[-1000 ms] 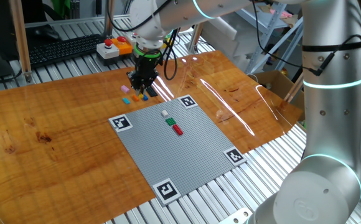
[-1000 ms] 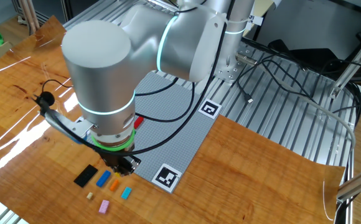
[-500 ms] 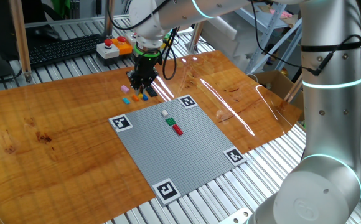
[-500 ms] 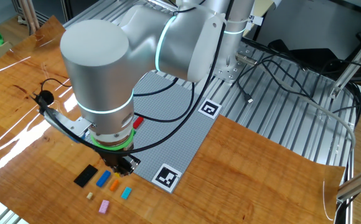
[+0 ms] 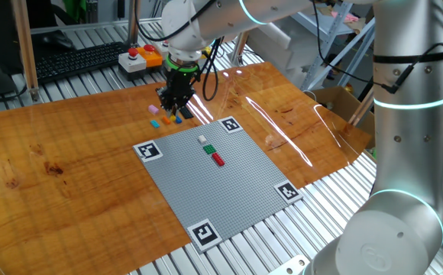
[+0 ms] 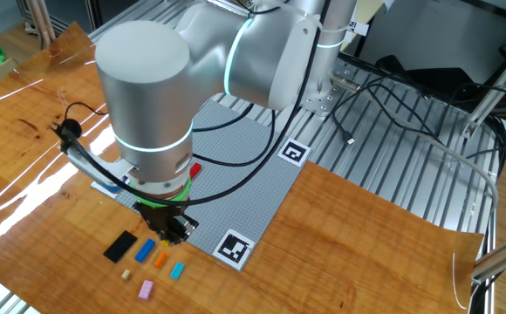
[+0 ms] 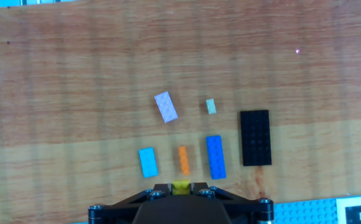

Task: Stack small Lego blocks randomly, one at a time

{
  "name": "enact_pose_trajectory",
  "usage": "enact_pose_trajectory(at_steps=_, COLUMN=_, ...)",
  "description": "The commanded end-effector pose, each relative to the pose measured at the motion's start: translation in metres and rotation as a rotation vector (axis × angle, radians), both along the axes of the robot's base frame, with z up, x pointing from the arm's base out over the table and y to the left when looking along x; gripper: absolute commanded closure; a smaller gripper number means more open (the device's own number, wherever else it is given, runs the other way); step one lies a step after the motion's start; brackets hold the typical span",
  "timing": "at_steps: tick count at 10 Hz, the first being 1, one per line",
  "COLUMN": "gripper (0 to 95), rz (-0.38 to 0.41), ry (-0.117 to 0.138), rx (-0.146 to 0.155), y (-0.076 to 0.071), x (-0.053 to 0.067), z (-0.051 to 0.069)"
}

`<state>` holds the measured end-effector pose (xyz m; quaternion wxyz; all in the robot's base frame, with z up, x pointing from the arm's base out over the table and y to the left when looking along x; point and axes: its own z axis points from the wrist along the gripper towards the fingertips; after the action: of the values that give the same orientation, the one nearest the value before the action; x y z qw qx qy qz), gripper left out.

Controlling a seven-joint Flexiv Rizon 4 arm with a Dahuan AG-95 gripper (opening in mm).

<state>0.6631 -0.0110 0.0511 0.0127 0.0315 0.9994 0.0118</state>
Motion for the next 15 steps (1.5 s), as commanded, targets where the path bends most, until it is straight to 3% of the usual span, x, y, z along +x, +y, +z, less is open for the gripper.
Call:
enact_pose_trajectory(at_steps=1, gripper=95.0, rz=-0.005, ry=0.013, rx=0.003, y=-0.001, x=0.001, z=-0.001)
enact_pose_trajectory(at_steps=4, gripper=95.0, rz=0.023, ry=0.017, rx=0.002, y=-0.003, x=-0.002, z=0.0)
enact_pose_trajectory(at_steps=9, gripper=95.0, rz=0.024, ry=0.022, rx=-0.016, y=-0.034, x=-0.069, z=0.014)
enact_pose_trajectory(at_steps=10, gripper=95.0, rz=0.019, ry=0.026, rx=-0.017, y=-0.04, x=-0.087, z=0.017)
enact_pose_trajectory(at_steps=11, gripper=95.0, rz=0.017, ry=0.027, rx=-0.018, y=-0.042, x=-0.096, z=0.017)
enact_pose_trajectory(at_steps=12, gripper=95.0, rz=0.016, ry=0.026, rx=-0.019, y=-0.048, x=-0.115, z=0.017)
enact_pose_trajectory(at_steps=15, gripper=95.0, rz=0.011, ry=0.018, rx=-0.02, y=-0.056, x=-0.151, z=0.014)
